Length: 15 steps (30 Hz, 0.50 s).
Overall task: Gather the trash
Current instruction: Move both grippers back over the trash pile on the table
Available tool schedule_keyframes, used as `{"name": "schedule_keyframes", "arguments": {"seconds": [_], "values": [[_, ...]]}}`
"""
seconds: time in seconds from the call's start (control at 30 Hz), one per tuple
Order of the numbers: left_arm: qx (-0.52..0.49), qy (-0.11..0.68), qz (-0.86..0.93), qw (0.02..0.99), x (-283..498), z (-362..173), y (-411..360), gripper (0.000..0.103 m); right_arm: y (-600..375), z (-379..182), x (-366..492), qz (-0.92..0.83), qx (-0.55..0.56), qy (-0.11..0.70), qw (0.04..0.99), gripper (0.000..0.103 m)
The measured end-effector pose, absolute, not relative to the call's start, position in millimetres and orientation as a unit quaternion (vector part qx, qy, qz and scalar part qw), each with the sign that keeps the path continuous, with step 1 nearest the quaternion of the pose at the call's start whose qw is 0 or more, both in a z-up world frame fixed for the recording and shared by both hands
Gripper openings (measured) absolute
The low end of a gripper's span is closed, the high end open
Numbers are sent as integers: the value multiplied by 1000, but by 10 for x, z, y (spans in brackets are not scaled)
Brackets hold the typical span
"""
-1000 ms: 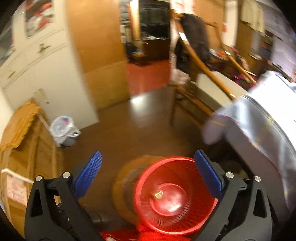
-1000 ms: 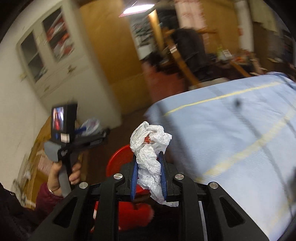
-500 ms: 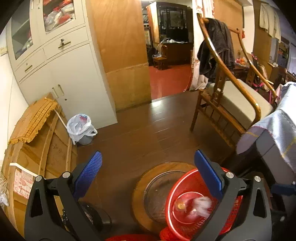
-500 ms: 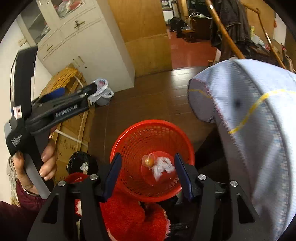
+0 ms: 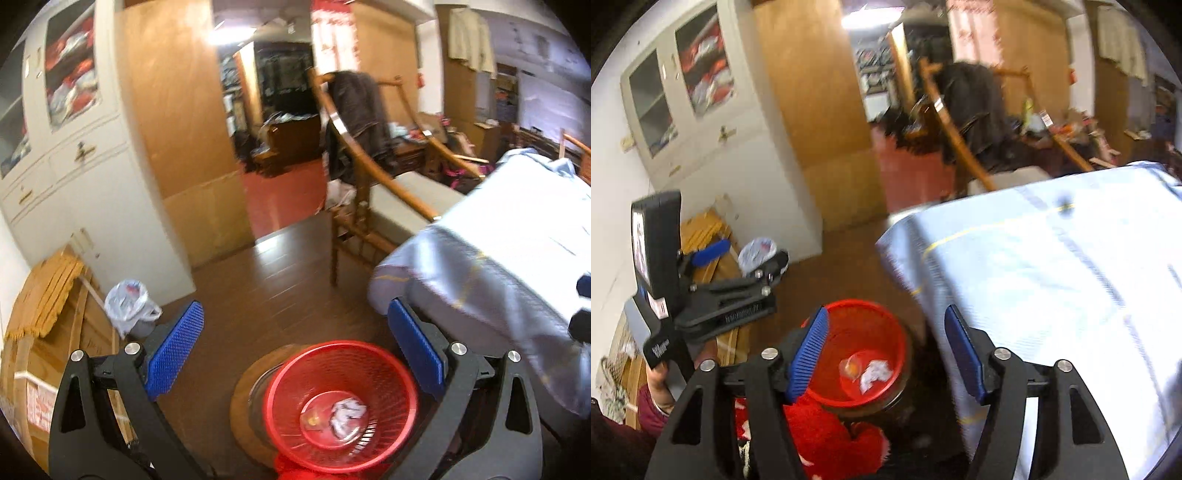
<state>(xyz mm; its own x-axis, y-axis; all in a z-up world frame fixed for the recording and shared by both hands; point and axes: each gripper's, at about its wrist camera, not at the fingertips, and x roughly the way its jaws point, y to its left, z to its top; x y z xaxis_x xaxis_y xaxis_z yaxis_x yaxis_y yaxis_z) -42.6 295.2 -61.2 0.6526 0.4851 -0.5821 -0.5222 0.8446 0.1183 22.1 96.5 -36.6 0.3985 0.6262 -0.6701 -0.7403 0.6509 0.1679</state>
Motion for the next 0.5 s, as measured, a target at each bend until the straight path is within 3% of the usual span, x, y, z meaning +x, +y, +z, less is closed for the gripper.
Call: {"name": "schedule_keyframes", "arguments": {"seconds": [0.5], "values": [[90, 267, 156, 947, -260, -210, 1264, 96, -1220, 102, 7, 268, 28, 263, 926, 78]]}}
